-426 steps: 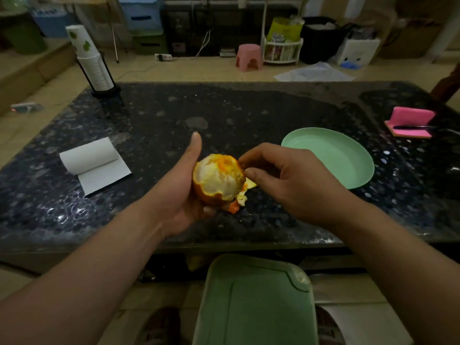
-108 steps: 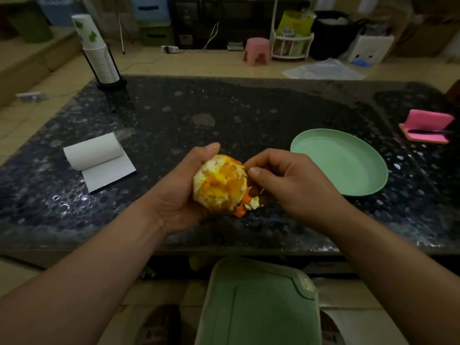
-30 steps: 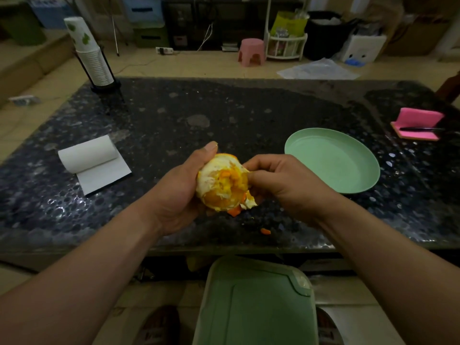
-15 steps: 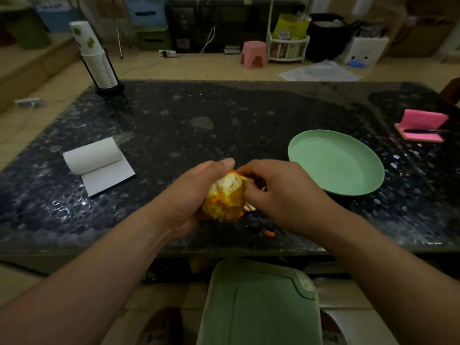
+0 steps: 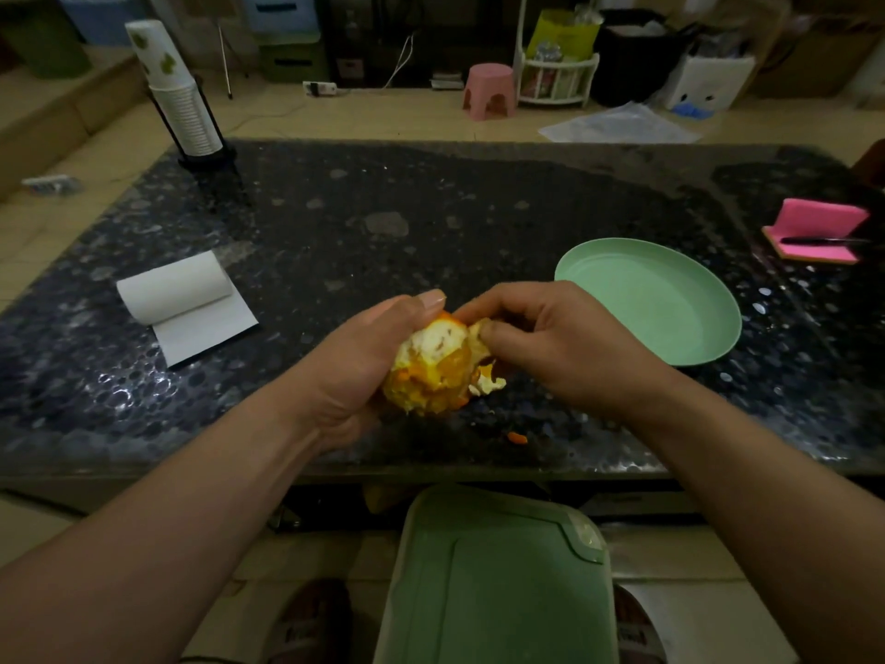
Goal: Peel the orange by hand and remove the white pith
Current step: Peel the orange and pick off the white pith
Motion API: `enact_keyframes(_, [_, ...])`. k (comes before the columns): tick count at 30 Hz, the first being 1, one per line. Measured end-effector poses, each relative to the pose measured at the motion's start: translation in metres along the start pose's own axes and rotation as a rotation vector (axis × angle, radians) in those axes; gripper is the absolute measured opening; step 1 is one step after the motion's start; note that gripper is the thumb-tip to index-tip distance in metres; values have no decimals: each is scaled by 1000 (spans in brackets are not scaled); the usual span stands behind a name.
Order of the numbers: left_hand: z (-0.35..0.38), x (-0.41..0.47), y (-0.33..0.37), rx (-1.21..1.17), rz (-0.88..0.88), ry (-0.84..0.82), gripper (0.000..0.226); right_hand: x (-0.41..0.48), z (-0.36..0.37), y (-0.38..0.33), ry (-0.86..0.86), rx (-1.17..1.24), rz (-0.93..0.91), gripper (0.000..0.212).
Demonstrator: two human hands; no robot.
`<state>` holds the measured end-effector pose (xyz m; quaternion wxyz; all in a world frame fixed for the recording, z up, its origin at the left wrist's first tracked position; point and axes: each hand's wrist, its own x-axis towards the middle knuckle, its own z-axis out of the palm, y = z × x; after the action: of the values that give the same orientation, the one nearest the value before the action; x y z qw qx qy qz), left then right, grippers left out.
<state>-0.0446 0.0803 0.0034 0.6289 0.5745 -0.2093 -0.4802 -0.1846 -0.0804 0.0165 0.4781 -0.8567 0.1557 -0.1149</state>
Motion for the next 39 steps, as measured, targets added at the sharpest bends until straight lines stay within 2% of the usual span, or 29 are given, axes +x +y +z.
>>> enact_keyframes(2, [-1,2,0,9,4,13,40,-2,2,2,-23,20,30,19])
enact_keyframes(6, [-1,6,-3,126,79,52,42,-1,9,5,-13,-130,55,17])
enact_keyframes(9, [0,3,-5,213,124,68,43,0,11,1,-42,-142,71,16])
enact_keyframes(12, [2,0,-3,242,148,52,41,0,15,1,10,-147,50,13])
enact_keyframes(15, [3,-2,0,219,160,36,41,0,15,3,73,-51,24,15])
enact_keyframes(20, [-4,1,2,48,117,18,46,2,8,6,22,261,66,17])
enact_keyframes(23, [-4,0,6,-186,14,-13,50,8,15,3,47,626,173,18])
enact_keyframes(28, [-7,6,-1,-519,-62,78,57,19,33,2,103,1208,351,19])
enact_keyframes(30, [-11,7,-2,-634,-80,112,60,22,33,7,153,1276,382,19])
enact_keyframes(31, [-13,8,-3,-671,-86,131,61,23,31,11,171,1185,383,20])
enact_keyframes(32, [-14,9,-3,-691,-88,159,63,23,28,15,179,985,375,22])
enact_keyframes(34, [-14,11,-4,-707,-85,219,67,22,27,23,179,405,330,27])
enact_keyframes(36, [-10,12,-6,-699,-87,244,69,23,30,26,141,-5,245,31])
enact_keyframes(39, [-4,13,-7,-695,-87,272,70,24,33,25,106,-187,150,37])
